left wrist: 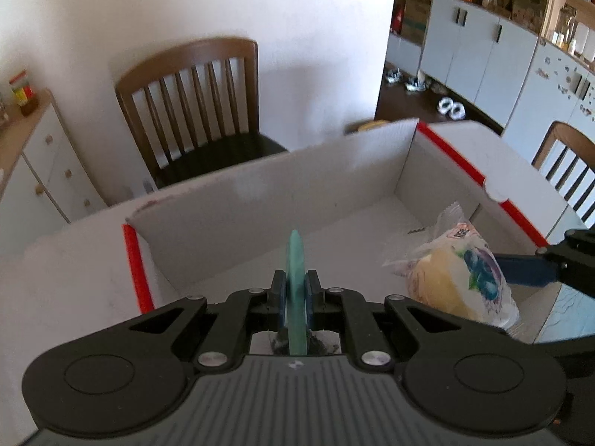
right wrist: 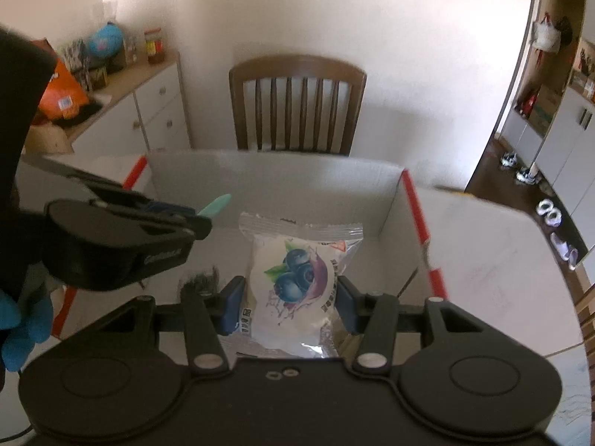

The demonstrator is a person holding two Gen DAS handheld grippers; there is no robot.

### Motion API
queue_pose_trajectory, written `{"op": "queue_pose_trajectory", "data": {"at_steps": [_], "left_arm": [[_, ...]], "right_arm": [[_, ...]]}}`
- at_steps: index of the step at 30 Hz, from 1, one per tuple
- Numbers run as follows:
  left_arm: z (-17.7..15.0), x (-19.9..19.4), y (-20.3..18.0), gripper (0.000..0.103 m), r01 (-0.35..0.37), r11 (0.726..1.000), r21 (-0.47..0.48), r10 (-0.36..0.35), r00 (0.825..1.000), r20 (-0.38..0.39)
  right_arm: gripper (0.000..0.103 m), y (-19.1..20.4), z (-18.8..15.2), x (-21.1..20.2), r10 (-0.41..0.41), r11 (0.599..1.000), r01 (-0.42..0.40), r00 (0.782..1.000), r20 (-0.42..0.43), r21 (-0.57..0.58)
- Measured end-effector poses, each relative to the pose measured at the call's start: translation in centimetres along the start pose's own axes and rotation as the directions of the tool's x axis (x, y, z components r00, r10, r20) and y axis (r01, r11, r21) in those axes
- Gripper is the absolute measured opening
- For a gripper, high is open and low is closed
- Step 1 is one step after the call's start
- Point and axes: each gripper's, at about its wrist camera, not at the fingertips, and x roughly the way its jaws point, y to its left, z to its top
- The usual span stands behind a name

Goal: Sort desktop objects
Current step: 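Carry the teal item and blueberry bread bag over into the red shoebox, then open the left tool to drop the teal item while the right tool releases the bread bag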

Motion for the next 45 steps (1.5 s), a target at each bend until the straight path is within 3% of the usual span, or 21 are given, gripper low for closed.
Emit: {"op": "queue_pose_trajectory", "data": {"at_steps": [11, 26, 40, 45], "left_arm": [[0.0, 2.7, -0.1, 0.009, 0.006, 1.0, 0.026, -0.004, 0.997, -0.075], [-0.5, 4.8, -0.2, 0.009, 0.025, 0.999, 0.034, -0.019, 0.987, -0.158], [-0.2, 5.1, -0.4, 0.01, 0.01, 0.999, 0.036, -0.003, 0.982, -0.19], [-0.2, 4.8, -0.3, 0.015, -0.005, 1.0, 0.014, 0.007, 0.983, -0.181]], "right_arm": [[0.05, -0.6, -1.1, 2.8, 0.027, 0.998, -0.022, 0.994, -0.109, 0.055], [0.05, 0.4, -1.8, 4.3, 0.025, 1.0, -0.026, 0.984, -0.177, -0.003], [0.053, 0.3, -1.6, 4.2, 0.028, 1.0, -0.027, 0.984, -0.176, 0.006], [0.06, 0.3, -1.6, 3.2, 0.032, 0.999, -0.033, 0.988, -0.152, -0.003]]}}
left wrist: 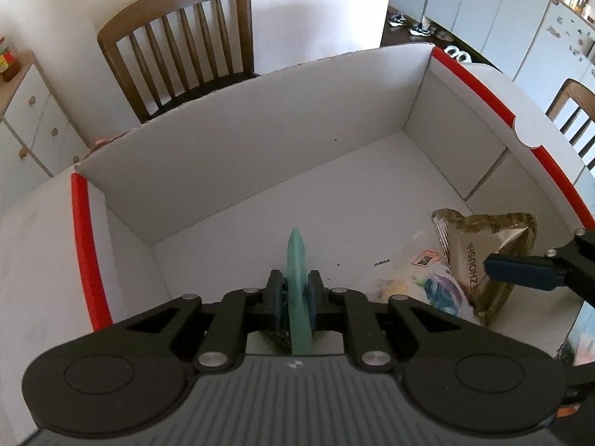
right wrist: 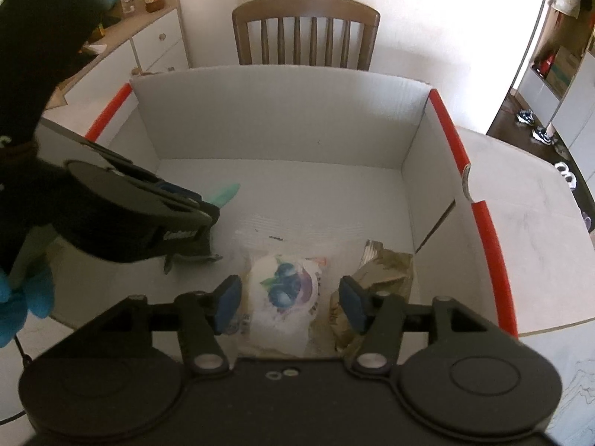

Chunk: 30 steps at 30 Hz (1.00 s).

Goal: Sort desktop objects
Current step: 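Open the left tool to drop the teal item while the right tool releases the bread bag, then withdraw both tools up out of the shoebox toward the table items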

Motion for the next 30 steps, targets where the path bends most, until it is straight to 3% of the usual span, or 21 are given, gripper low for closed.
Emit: {"op": "queue_pose_trajectory", "data": {"at_steps": [3, 4, 5, 12, 16, 30], "left_arm": [[-0.1, -0.4, -0.1, 0.033, -0.012, 1.0, 0.0, 0.012, 1.0, 0.011], [-0.1, -0.6, -0.1, 0.054, -0.019, 1.0, 0.002, 0.019, 1.0, 0.017], [-0.1, -0.8, -0.2, 0.066, -0.02, 1.0, 0.004, 0.019, 0.999, 0.027], [0.0, -2.9, -0.8, 0.066, 0.009, 1.0, -0.008, -0.008, 0.998, 0.066], [-0.2, -4.0, -1.2, 0.066, 0.015, 1.0, -0.012, -0.014, 0.996, 0.082], [-1.1, -8.2, -2.7, 0.066, -0.001, 1.0, -0.011, 0.003, 0.991, 0.134]], "right_arm": [[0.062, -0.3, -0.2, -0.4, -0.003, 1.0, 0.003, 1.0, 0.005, 0.009], [0.062, -0.4, -0.2, -0.5, -0.007, 1.0, 0.007, 1.0, 0.008, 0.014], [0.062, -0.5, -0.3, -0.8, -0.008, 1.0, 0.008, 1.0, 0.01, 0.018], [0.064, -1.8, -0.5, -2.8, 0.008, 0.999, -0.011, 0.999, 0.044, 0.047], [0.072, -2.3, -0.7, -4.0, 0.015, 0.999, -0.018, 0.998, 0.06, 0.048], [0.074, -3.2, -1.6, -8.1, 0.024, 0.997, -0.032, 0.994, 0.11, 0.065]]}}
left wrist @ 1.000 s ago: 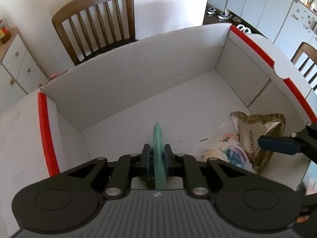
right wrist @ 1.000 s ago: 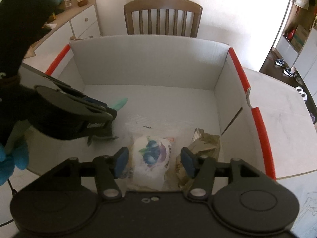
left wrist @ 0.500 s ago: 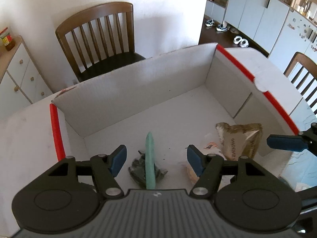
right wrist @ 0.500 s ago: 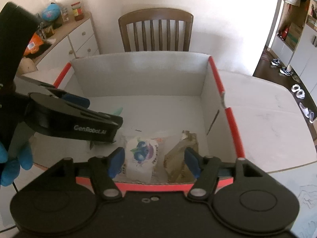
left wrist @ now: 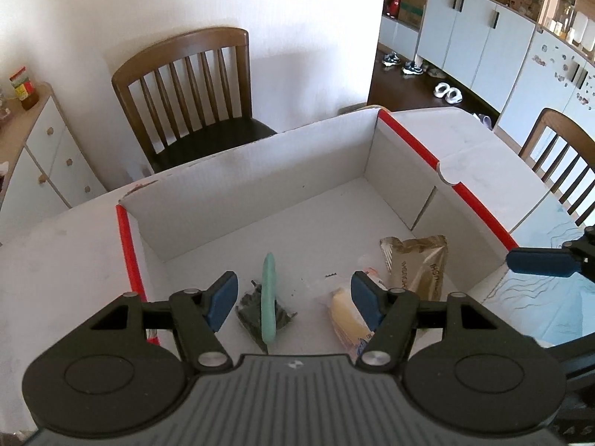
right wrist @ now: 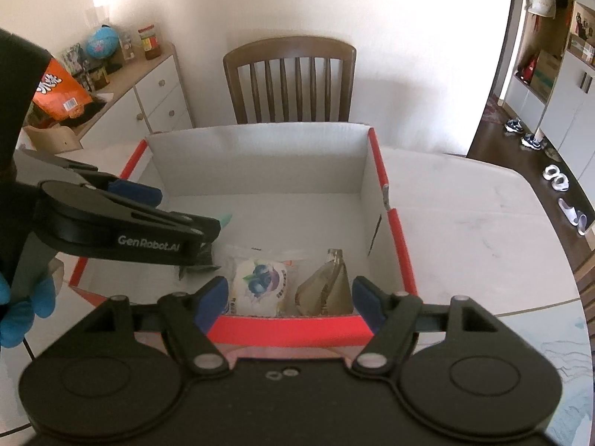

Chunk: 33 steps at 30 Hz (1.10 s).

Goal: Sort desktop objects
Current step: 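Withdraw both tools up out of the shoebox toward the table items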

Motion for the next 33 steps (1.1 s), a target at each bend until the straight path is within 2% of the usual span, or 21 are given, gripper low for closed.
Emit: {"op": "queue_pose_trajectory", "data": {"at_steps": [9, 13, 16, 19, 24, 26, 33], "left_arm": [[-0.7, -2.1, -1.1, 0.066, -0.004, 1.0, -0.01, 0.004, 1.0, 0.018], [-1.3, -2.9, -1.6, 0.075, -0.009, 1.0, -0.011, 0.009, 1.0, 0.027], [-1.7, -3.5, -1.8, 0.076, -0.019, 1.0, -0.02, 0.019, 0.999, 0.029], [-2.2, -4.2, -2.2, 0.086, -0.026, 0.999, -0.023, 0.027, 0.999, 0.036], [-3.0, -5.1, -2.8, 0.086, -0.037, 0.999, -0.022, 0.038, 0.998, 0.042], [-3.4, -5.5, -3.1, 0.093, -0.037, 0.999, -0.021, 0.038, 0.998, 0.048], [-4.6, -7.3, -4.0, 0.093, -0.042, 0.999, -0.024, 0.043, 0.996, 0.072]], "right_arm": [[0.078, -0.4, -0.6, -2.7, 0.009, 1.0, -0.009, 0.999, 0.034, -0.003], [0.08, -0.5, -1.1, -3.6, 0.014, 1.0, -0.013, 0.999, 0.049, -0.005], [0.084, -0.9, -1.4, -4.5, 0.02, 1.0, -0.021, 0.998, 0.064, 0.003], [0.086, -1.1, -1.8, -5.3, 0.027, 1.0, -0.028, 0.997, 0.077, 0.005], [0.089, -1.4, -2.6, -6.6, 0.033, 0.999, -0.033, 0.996, 0.087, 0.002], [0.089, -1.5, -2.9, -7.2, 0.035, 0.999, -0.035, 0.995, 0.095, -0.002], [0.09, -1.6, -4.0, -9.2, 0.035, 0.999, -0.033, 0.993, 0.114, -0.016]]}}
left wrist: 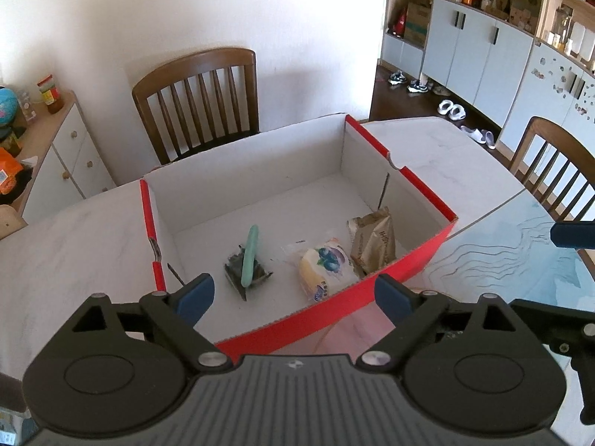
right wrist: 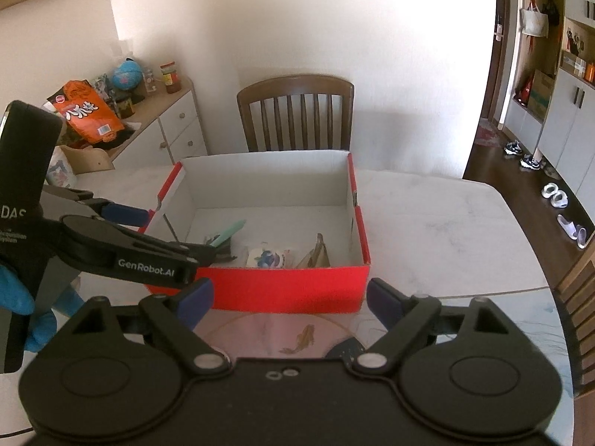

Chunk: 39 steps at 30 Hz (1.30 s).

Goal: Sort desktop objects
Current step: 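Withdraw both tools up out of the shoebox toward the table items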

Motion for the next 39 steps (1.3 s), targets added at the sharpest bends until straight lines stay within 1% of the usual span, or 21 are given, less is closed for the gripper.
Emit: {"op": "queue_pose_trajectory", "data": {"at_steps": [9, 13, 16, 20, 29, 34, 39], "left_arm": [[-1.3, -2.6, -0.5, 0.094, -0.008, 1.0, -0.005, 0.008, 1.0, 0.02], [-1.9, -4.0, -1.0, 0.094, -0.019, 1.0, -0.007, 0.019, 0.999, 0.04], [-2.3, -5.0, -1.4, 0.094, -0.01, 1.0, -0.017, 0.011, 0.999, 0.049], [-3.1, -6.2, -2.0, 0.094, -0.008, 1.0, -0.007, 0.009, 0.998, 0.066], [-4.9, -8.5, -2.5, 0.094, 0.008, 1.0, -0.027, -0.005, 0.995, 0.1], [-6.5, -9.4, -3.0, 0.094, -0.006, 1.0, -0.031, 0.01, 0.993, 0.12], [-8.9, -10.0, -3.7, 0.094, -0.013, 1.0, -0.023, 0.016, 0.99, 0.141]], "right_arm": [[0.09, -0.3, -1.2, -2.6, 0.005, 1.0, -0.005, 1.0, 0.025, 0.007], [0.09, -0.2, -1.7, -3.5, 0.011, 1.0, -0.011, 0.999, 0.03, 0.003], [0.09, -0.3, -2.2, -4.3, 0.012, 1.0, -0.012, 0.999, 0.034, 0.0], [0.09, -0.5, -2.8, -5.3, 0.01, 1.0, -0.01, 0.999, 0.041, 0.006], [0.09, -1.1, -4.4, -7.4, -0.011, 1.0, 0.012, 0.998, 0.065, -0.008], [0.09, -1.4, -5.6, -8.1, -0.019, 1.0, 0.02, 0.997, 0.072, -0.004], [0.09, -1.6, -6.8, -8.2, -0.033, 0.999, 0.034, 0.997, 0.075, -0.003]]}}
